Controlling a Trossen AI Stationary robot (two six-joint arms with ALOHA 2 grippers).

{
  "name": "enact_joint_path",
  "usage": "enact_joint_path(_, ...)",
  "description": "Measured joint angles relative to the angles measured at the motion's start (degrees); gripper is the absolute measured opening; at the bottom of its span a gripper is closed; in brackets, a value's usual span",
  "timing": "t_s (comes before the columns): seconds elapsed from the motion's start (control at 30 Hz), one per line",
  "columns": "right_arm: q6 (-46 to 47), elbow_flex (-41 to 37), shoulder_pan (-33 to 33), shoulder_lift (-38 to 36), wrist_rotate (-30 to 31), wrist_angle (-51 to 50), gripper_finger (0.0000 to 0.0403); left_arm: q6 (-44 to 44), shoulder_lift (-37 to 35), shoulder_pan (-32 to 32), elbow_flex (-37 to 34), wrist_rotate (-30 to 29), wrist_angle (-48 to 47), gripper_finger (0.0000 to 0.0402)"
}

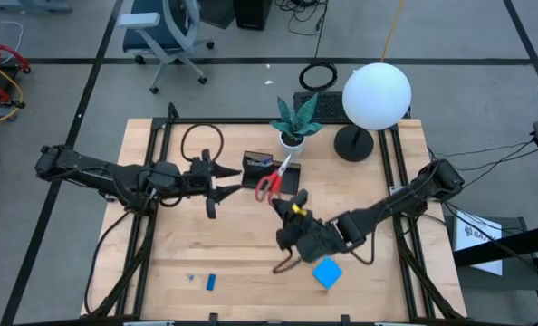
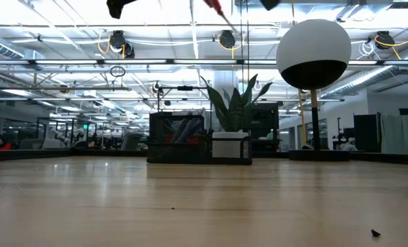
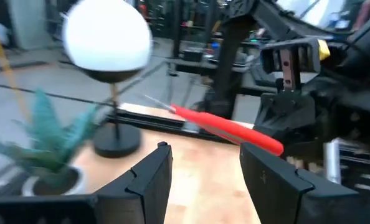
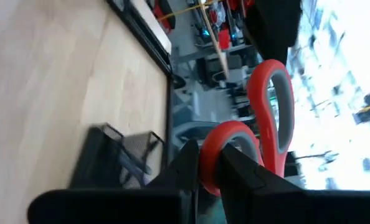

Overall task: Pick and place office supplies into organizer
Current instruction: Put the red scissors into the black desk organizer

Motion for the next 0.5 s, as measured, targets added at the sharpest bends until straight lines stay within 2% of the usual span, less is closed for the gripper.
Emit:
enact_joint_path(0.17, 7.75, 0.02, -4.43, -1.78, -8.59, -0.10, 0.0029, 2.21, -0.90, 0.03, 0.00, -3.92, -2.18, 0.0195)
enact_joint_path(0.3, 12.66, 0.01, -8.23, -2.00, -17.33, -0.33, 0.0029, 3.05, -0.90, -0.01, 0.00, -4.23, -2.24, 0.0195)
enact_joint_path(0.4, 13.89, -1.35, -10.91, -2.06, -22.68, 0.98, 0.0029, 3.20, -0.90, -0.17, 0.00, -4.24, -3.95, 0.0195)
enact_joint_path(0.5, 13.89, -4.53, -13.31, -2.39, -25.44, 4.36, 0.0029, 3.27, -0.86, -0.17, 0.00, -4.26, -4.71, 0.0195)
